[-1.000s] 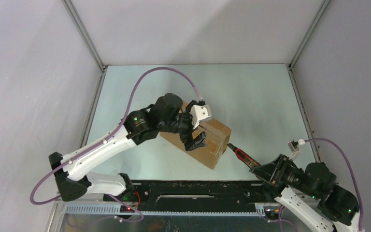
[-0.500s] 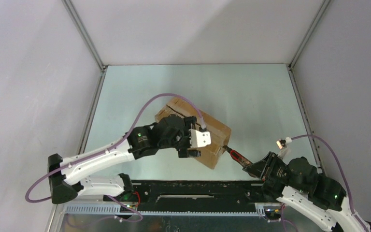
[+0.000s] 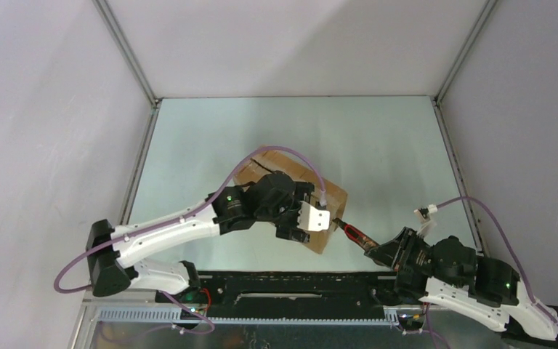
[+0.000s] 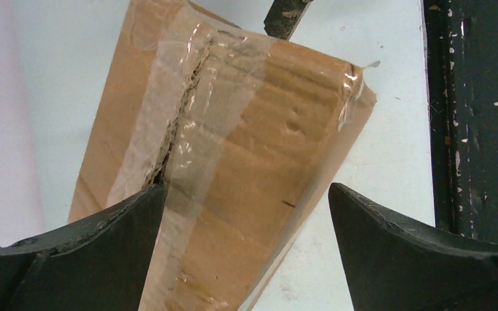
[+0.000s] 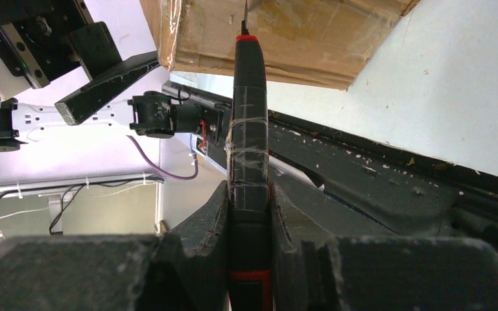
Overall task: Unpack the express box
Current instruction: Cut the express box at the center of the board.
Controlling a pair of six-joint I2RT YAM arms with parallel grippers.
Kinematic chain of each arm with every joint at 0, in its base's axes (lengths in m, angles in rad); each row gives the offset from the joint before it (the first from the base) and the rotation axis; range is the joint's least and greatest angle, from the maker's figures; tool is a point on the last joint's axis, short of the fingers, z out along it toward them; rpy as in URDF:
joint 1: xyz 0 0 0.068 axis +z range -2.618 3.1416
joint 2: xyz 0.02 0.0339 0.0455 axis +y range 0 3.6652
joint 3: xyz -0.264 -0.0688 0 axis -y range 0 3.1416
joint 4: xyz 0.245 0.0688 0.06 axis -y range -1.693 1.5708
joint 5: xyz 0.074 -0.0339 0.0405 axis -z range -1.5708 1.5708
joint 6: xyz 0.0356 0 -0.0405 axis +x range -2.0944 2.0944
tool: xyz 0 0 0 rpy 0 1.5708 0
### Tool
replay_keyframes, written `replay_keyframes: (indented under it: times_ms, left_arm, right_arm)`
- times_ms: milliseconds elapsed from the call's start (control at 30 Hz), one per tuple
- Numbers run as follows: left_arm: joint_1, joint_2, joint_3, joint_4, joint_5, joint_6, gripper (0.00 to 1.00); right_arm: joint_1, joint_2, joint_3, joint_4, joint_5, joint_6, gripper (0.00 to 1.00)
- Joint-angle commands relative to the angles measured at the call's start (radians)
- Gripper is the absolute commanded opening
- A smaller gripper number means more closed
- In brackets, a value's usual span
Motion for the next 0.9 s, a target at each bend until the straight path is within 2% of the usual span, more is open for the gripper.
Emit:
replay_keyframes:
  times_ms: [0,133,300,400,500,733,867]
  left_arm:
    - [0.004,0.026,0.045,-0.033,0.062,-0.02,0.98]
    - [0.026,-0.017,-0.027,0.053,-0.059,-0.044,0.96]
    - [0.083,-0.125,-0.145,0.182,-0.037,-0.081,0.91]
    - [0.086,-0.136,-0.183,0.188,-0.052,-0.081,0.83]
    - [0.086,-0.123,-0.179,0.166,-0.039,-0.09,0.7]
    - [0.086,-0.128,-0.197,0.204,-0.039,-0.1,0.65]
    - [0.088,-0.147,-0.228,0.247,-0.065,-0.124,0.61]
  right_arm:
    - [0.019,-0.107,-0.034,0.158,0.07,0.011,0.0]
    - [0.03,-0.099,-0.115,0.276,0.062,0.007,0.0]
    - [0.03,-0.067,-0.124,0.366,0.104,-0.019,0.0]
    - [0.03,-0.042,-0.082,0.323,0.141,-0.031,0.0]
    - [0.029,-0.037,-0.027,0.226,0.165,-0.03,0.0]
    - [0.03,-0.032,-0.027,0.214,0.085,-0.01,0.0]
    - [0.03,-0.108,-0.079,0.173,0.076,0.068,0.0]
